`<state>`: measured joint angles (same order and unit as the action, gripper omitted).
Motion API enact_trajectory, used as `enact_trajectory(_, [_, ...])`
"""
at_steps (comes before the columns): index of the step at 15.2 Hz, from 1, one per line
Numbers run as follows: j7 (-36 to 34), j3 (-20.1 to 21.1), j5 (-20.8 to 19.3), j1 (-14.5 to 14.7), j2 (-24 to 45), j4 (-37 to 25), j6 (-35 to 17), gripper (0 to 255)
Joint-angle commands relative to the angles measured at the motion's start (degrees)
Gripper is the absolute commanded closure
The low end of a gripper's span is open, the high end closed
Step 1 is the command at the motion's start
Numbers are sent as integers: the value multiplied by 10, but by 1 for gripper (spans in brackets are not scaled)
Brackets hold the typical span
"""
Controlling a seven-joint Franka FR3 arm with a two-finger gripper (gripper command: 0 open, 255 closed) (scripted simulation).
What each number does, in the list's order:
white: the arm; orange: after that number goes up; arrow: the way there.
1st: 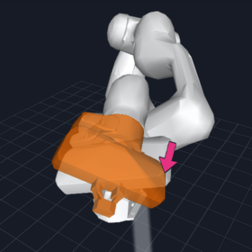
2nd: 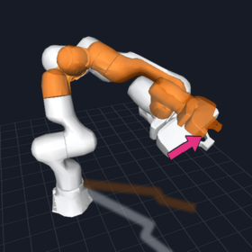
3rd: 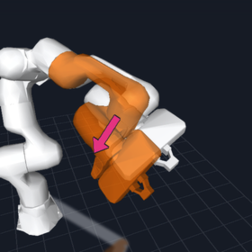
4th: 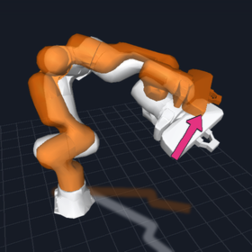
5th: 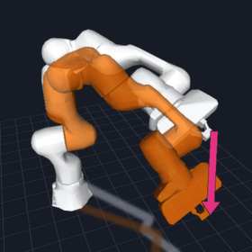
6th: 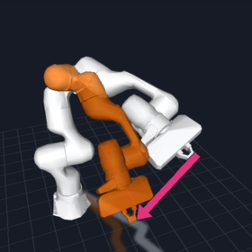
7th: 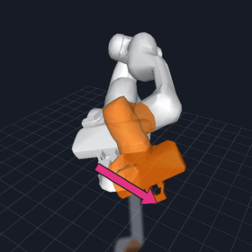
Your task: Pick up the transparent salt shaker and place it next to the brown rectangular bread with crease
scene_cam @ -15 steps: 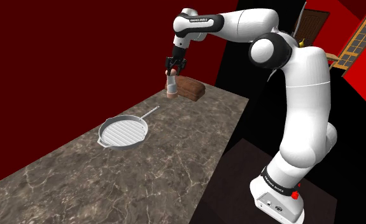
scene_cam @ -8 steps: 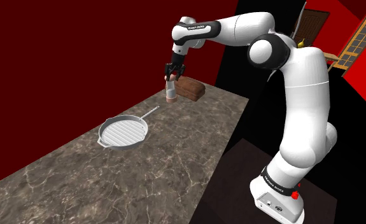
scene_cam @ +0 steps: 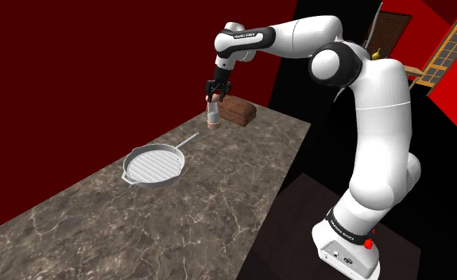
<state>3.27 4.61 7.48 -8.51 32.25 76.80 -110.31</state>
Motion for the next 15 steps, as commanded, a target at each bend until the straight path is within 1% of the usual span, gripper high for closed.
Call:
enact_trajectory(1, [0, 0, 0, 0, 0, 0, 0, 0])
enact_trajectory(6, [0, 0, 0, 0, 0, 0, 0, 0])
enact_trajectory(10, [-2, -1, -1, -6, -10, -56, 66, 0])
enact_trajectory(15, [-2, -1, -1, -6, -10, -56, 66, 0])
